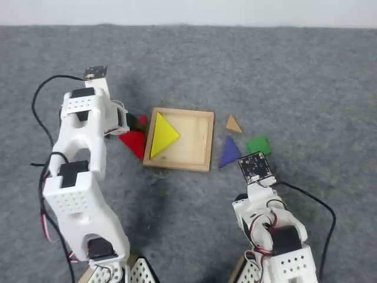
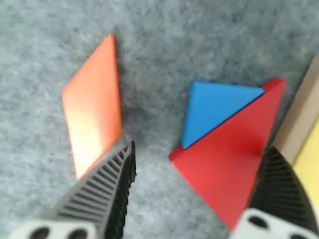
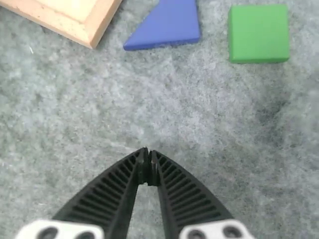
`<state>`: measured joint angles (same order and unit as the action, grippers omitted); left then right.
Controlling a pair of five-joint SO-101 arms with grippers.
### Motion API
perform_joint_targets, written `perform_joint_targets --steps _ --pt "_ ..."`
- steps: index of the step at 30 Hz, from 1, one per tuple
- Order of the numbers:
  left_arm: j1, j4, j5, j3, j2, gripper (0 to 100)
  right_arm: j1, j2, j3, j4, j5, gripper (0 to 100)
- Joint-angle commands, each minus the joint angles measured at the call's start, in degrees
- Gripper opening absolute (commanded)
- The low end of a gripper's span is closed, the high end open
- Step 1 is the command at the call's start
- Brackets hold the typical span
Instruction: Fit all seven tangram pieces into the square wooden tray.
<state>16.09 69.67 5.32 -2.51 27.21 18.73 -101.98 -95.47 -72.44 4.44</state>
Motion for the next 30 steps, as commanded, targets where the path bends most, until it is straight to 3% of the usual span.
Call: perform_joint_targets --steps 1,7,17,30 --pt "-2.64 -1.32 0.53 2.42 -0.44 37 -1.19 -1.01 -0.97 1.45 0.53 0.6" --pt "-5.71 2.46 -0.44 6.73 3.78 36 -1.27 -1.01 -0.97 1.45 0.53 0.6" --pt "-1.23 7.91 -2.46 15.34 9.58 36 -1.36 -1.01 -0.97 1.45 0.53 0.6" --pt "2.20 9.32 -16.62 15.25 9.76 36 -1.36 -1.01 -0.97 1.54 0.53 0.6"
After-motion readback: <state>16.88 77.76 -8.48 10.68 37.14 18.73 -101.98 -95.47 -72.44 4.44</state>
